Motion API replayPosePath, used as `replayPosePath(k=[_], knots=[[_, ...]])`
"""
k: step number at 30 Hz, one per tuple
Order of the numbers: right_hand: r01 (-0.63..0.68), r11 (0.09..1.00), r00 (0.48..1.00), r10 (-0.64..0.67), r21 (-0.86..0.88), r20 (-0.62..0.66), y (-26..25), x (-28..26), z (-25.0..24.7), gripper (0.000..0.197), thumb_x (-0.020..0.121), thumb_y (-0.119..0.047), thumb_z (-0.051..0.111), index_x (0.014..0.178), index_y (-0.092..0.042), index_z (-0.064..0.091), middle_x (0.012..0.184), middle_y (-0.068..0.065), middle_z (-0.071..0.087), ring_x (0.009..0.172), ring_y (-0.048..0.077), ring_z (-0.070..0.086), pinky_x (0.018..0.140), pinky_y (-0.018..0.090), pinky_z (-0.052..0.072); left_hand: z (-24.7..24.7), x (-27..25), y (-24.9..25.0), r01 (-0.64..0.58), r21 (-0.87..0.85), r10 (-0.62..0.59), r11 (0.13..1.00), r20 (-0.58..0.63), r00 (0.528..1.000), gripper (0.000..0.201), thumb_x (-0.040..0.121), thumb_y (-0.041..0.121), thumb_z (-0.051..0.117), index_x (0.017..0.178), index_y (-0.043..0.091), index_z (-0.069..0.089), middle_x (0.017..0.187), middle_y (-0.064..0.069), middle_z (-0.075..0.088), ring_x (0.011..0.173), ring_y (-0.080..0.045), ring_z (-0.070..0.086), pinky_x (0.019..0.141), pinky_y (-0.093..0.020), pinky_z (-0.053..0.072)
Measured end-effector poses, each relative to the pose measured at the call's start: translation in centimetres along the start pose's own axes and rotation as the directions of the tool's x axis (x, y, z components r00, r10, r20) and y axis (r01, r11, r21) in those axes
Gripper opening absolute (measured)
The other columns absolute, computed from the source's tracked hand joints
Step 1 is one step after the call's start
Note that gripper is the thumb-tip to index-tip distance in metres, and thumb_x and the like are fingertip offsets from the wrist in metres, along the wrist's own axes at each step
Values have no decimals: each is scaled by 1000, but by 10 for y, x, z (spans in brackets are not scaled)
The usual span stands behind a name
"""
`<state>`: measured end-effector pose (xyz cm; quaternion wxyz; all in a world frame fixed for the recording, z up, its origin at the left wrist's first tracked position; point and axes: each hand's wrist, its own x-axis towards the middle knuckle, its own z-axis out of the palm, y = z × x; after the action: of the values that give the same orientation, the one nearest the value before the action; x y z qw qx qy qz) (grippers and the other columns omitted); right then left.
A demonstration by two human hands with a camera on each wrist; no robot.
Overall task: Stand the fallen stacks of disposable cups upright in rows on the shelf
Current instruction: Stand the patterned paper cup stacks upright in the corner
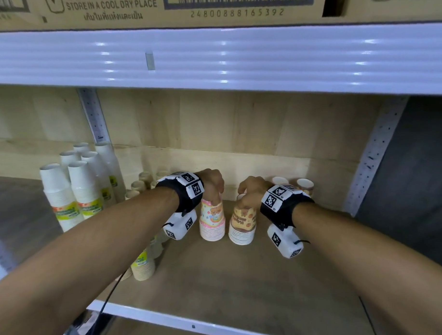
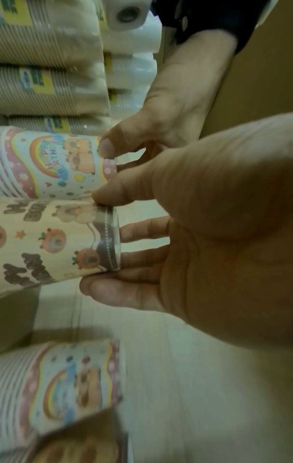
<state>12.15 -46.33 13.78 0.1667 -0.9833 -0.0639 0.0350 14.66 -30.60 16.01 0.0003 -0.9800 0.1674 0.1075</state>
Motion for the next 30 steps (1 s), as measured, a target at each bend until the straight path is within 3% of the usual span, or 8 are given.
replayPosePath(k=[2, 5, 8, 15, 20, 24, 30], knots=[[-34, 999, 999, 34, 14, 21, 17, -2, -10, 38, 78, -24, 73, 114, -12, 69, 113, 9, 68, 103, 26, 65, 86, 32, 54, -4, 7, 11, -30, -68, 27, 997, -43, 999, 37, 85, 10, 68, 122, 7, 65, 116, -3, 57, 100, -16, 55, 72, -17, 39], [-71, 997, 997, 70, 9, 11, 42, -8, -23, 36, 77, -28, 74, 111, -15, 68, 111, 7, 69, 101, 26, 65, 84, 31, 53, -10, 14, 35, -119, -46, 117, 992, -51, 992, 47, 81, 12, 72, 127, 16, 64, 131, -3, 52, 116, -22, 54, 78, -22, 40], [-113, 993, 994, 113, 15, -1, 68, -15, -33, 35, 79, -28, 72, 112, -16, 68, 110, 6, 69, 93, 22, 66, 77, 28, 54, -12, 27, 55, -171, -67, 167, 983, -58, 984, 48, 79, 12, 74, 125, 20, 64, 131, -6, 54, 114, -24, 56, 79, -26, 47], [-131, 991, 991, 131, -43, 19, 107, -26, -50, 28, 78, -22, 69, 103, -11, 71, 105, 7, 69, 97, 25, 67, 84, 36, 56, -12, 46, 101, -293, -78, 288, 953, -67, 955, 49, 79, 9, 72, 127, 21, 65, 129, -6, 58, 112, -24, 57, 77, -25, 46], [-122, 992, 991, 121, -16, -54, 129, -30, -46, 28, 83, -21, 67, 110, -12, 68, 115, 3, 65, 105, 23, 63, 78, 23, 47, -4, 58, 122, -331, -78, 326, 941, -63, 943, 47, 79, 10, 72, 124, 21, 65, 120, -7, 62, 103, -24, 59, 72, -26, 44], [-120, 992, 990, 123, 37, -73, 139, -30, -44, 31, 87, -18, 64, 116, -9, 64, 124, 7, 61, 110, 24, 60, 77, 22, 43, -1, 64, 134, -368, -50, 366, 929, -41, 930, 45, 80, 11, 70, 123, 21, 65, 119, -6, 63, 97, -21, 57, 73, -27, 44], [-110, 994, 989, 112, 26, -94, 141, -23, -39, 25, 87, -14, 60, 111, -11, 67, 117, 7, 65, 105, 25, 61, 75, 23, 40, 3, 70, 141, -385, -11, 384, 923, -24, 923, 45, 82, 8, 66, 126, 20, 64, 125, -6, 60, 109, -27, 58, 77, -28, 46]])
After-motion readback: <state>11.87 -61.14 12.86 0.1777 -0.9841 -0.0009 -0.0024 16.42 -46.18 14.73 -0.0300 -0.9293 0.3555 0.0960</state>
